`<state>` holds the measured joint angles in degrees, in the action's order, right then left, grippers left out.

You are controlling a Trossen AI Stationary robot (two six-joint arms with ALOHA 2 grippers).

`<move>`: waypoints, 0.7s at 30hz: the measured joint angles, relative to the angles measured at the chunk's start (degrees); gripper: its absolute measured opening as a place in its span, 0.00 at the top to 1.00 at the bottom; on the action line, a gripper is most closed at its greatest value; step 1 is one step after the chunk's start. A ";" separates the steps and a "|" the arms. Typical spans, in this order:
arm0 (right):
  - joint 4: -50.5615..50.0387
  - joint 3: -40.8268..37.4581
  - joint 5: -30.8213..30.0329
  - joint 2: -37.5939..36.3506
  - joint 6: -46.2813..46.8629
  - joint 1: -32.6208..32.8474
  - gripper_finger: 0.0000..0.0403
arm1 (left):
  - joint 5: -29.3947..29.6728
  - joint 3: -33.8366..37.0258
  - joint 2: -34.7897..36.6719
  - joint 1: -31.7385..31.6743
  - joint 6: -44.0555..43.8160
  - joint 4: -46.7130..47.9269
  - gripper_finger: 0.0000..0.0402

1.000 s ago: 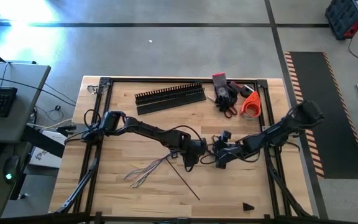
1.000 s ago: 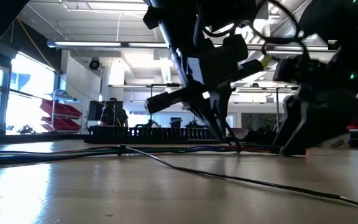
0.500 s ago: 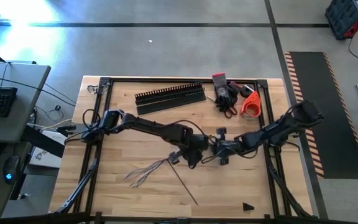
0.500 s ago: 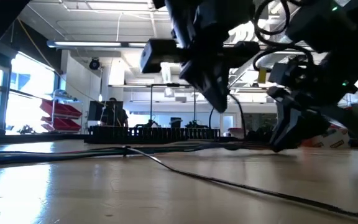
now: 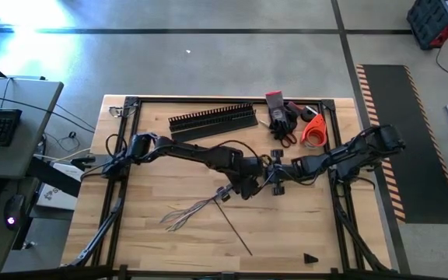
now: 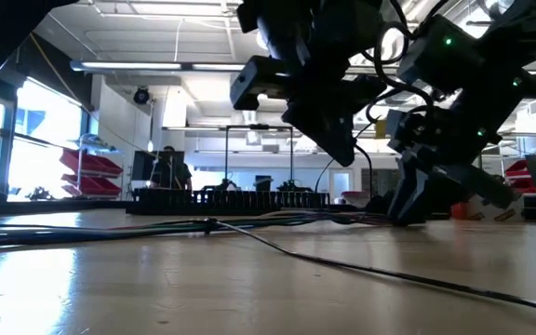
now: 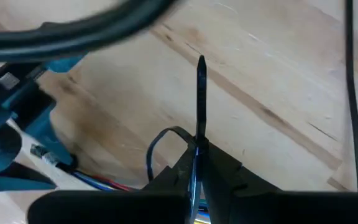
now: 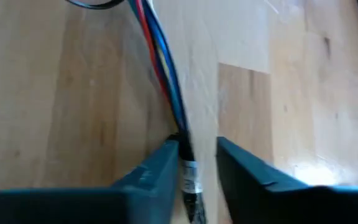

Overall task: Ziptie cables
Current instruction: Wrap the black zip tie around the colored cable bundle

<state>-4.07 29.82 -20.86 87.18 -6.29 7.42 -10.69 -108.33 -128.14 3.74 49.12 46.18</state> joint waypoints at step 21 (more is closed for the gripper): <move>21.98 -7.76 -28.72 -10.70 21.57 29.59 0.65 | -8.29 0.68 -0.15 -4.39 -4.87 -13.12 1.00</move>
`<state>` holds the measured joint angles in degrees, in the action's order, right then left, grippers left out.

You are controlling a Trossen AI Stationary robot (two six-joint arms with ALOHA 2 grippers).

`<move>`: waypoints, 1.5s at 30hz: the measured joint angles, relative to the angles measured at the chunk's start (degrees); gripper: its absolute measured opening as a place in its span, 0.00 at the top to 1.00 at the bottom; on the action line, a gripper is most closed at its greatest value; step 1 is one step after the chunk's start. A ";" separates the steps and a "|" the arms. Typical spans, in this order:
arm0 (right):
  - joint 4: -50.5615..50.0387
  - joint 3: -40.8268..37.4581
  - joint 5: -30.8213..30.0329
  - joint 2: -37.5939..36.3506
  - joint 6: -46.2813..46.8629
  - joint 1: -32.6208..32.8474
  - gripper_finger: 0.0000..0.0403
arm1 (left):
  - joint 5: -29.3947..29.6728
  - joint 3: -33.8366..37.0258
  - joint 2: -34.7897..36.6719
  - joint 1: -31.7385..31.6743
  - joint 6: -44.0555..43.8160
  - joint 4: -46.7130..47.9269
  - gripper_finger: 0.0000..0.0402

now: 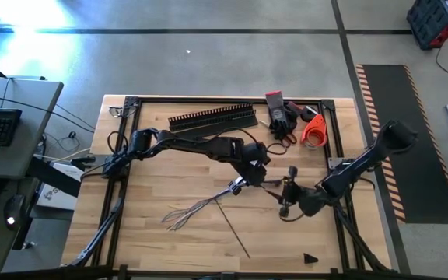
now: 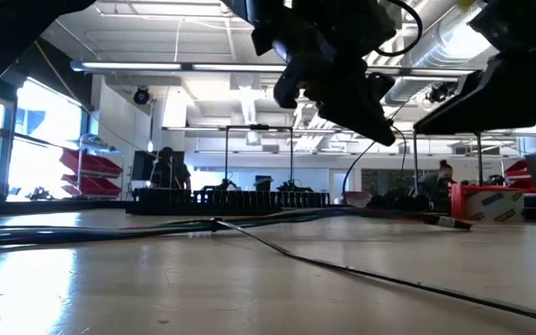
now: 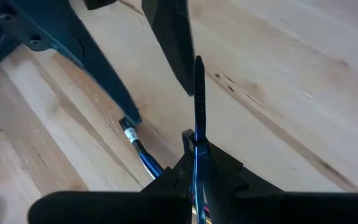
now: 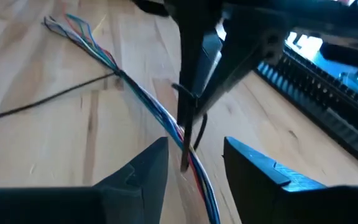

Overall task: Ziptie cables
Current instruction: Wrap the black zip tie around the colored cable bundle

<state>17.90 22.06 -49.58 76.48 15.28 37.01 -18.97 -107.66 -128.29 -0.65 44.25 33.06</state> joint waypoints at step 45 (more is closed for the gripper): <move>17.11 0.04 2.22 9.03 -12.76 -2.46 0.98 | 0.43 0.02 -2.27 -0.04 -3.23 0.16 1.00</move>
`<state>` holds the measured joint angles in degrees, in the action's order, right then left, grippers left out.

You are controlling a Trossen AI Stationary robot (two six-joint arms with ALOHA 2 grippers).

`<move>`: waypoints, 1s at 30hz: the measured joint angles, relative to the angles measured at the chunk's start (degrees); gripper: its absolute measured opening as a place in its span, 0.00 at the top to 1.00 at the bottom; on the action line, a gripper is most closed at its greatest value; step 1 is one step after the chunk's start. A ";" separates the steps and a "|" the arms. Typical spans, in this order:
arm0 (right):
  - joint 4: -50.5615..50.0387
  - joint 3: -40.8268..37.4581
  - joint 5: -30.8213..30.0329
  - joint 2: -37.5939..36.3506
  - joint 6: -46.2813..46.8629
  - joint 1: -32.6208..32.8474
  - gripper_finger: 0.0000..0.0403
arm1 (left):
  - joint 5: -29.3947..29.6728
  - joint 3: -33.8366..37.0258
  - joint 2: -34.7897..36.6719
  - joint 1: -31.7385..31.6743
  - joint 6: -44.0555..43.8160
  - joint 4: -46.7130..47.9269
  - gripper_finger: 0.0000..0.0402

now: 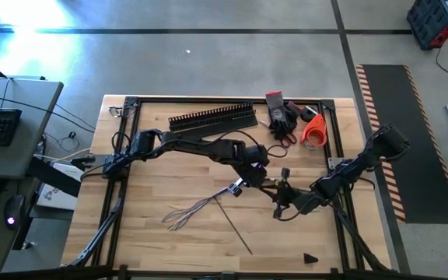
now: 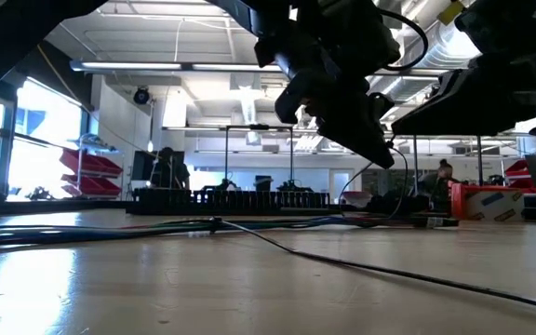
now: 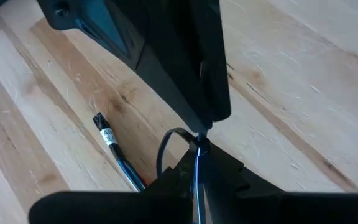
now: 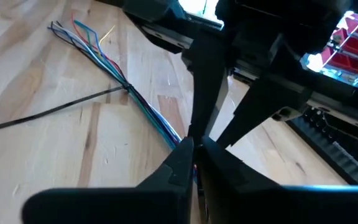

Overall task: Ziptie cables
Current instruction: Wrap the black zip tie around the colored cable bundle

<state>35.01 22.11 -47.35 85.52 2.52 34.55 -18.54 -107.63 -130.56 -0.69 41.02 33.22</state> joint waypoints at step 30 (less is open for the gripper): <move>-1.26 0.00 -5.01 -0.02 4.98 3.49 1.00 | -0.14 8.45 1.49 0.75 -10.72 -8.81 0.94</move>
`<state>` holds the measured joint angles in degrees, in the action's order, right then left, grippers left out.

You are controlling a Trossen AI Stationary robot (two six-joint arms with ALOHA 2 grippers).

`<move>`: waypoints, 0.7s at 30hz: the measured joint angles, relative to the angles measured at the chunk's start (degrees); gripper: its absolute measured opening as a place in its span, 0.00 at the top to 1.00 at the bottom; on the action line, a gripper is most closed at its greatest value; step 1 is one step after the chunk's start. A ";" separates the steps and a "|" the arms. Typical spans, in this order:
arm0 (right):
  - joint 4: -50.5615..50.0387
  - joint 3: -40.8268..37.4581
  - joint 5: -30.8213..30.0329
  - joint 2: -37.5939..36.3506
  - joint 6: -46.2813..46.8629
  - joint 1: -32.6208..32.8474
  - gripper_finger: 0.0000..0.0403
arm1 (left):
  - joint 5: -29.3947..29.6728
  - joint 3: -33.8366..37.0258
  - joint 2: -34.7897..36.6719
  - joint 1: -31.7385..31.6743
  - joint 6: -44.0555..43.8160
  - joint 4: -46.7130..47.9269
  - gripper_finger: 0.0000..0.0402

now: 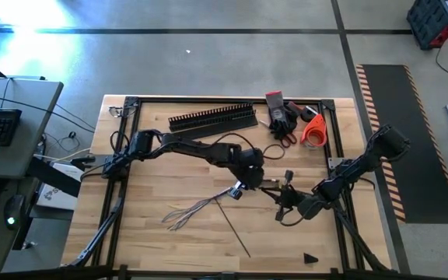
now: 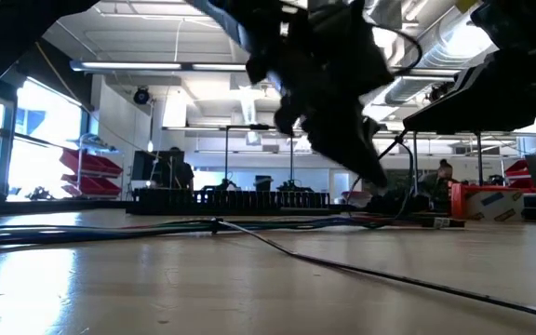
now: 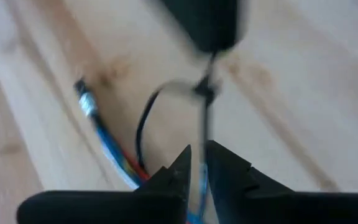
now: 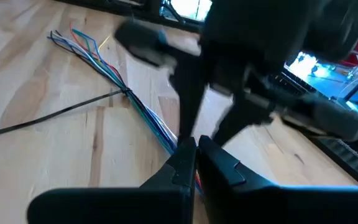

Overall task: Ziptie cables
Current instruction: Wrap the black zip tie around the colored cable bundle

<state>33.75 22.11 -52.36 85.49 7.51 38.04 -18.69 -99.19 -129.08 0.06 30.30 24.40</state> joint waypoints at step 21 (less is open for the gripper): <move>0.31 0.00 -5.00 -0.03 11.94 -2.03 1.00 | 16.47 44.49 15.80 0.82 -15.20 -64.69 0.97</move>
<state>34.07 22.11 -57.36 85.47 19.45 36.01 -2.22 -54.70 -113.27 0.88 15.10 -40.29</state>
